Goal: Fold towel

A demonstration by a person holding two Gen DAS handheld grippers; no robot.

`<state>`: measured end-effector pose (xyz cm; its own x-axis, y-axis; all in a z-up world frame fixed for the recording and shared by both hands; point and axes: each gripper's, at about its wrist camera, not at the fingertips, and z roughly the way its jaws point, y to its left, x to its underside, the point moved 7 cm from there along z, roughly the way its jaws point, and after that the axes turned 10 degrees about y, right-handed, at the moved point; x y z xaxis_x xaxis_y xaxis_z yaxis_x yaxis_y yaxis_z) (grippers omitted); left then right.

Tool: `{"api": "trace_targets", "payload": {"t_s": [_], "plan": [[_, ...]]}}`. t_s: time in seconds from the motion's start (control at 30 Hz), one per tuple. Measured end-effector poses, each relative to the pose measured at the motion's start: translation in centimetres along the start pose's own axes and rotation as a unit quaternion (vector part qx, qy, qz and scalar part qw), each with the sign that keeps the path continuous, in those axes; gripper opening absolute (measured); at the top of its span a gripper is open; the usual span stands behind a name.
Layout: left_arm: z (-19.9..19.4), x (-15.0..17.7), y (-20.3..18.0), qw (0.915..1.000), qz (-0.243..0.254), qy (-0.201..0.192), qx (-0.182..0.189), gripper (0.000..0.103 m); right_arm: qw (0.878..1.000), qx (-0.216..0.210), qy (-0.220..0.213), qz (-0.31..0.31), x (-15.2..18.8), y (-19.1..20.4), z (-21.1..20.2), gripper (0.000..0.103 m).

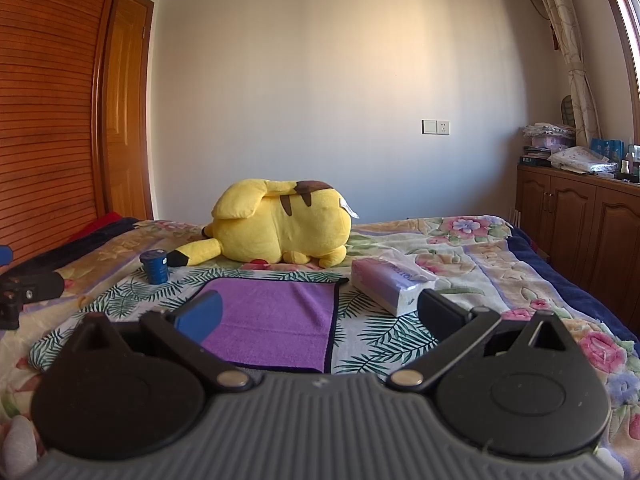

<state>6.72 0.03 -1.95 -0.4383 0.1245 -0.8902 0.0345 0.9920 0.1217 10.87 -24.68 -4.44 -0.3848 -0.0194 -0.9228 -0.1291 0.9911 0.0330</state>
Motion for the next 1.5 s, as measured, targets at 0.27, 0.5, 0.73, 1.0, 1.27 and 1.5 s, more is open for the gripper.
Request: {"api": "trace_targets", "payload": {"t_s": [0.27, 0.5, 0.73, 1.0, 1.27, 1.5], "plan": [[0.01, 0.00, -0.01, 1.0000, 0.001, 0.000, -0.001, 0.103, 1.000, 0.000, 0.000, 0.000, 0.00, -0.01, 0.01, 0.103], [0.00, 0.00, -0.02, 1.0000, 0.001, 0.000, -0.001, 0.103, 1.000, 0.000, 0.000, 0.000, 0.01, 0.03, 0.01, 0.103], [0.00, 0.00, -0.03, 1.0000, 0.001, 0.000, -0.001, 0.103, 1.000, 0.000, 0.000, 0.000, -0.02, 0.05, -0.01, 0.103], [0.00, 0.00, -0.02, 1.0000, 0.002, 0.000, -0.002, 0.103, 1.000, 0.000, 0.000, 0.000, -0.05, 0.04, -0.03, 0.103], [0.20, 0.13, 0.44, 1.0000, 0.003, 0.002, -0.002, 0.103, 1.000, 0.000, 0.000, -0.001, -0.05, 0.06, -0.02, 0.103], [0.39, 0.45, 0.67, 1.0000, 0.004, 0.002, -0.002, 0.103, 1.000, 0.000, 0.000, -0.001, -0.12, 0.13, -0.04, 0.103]]}}
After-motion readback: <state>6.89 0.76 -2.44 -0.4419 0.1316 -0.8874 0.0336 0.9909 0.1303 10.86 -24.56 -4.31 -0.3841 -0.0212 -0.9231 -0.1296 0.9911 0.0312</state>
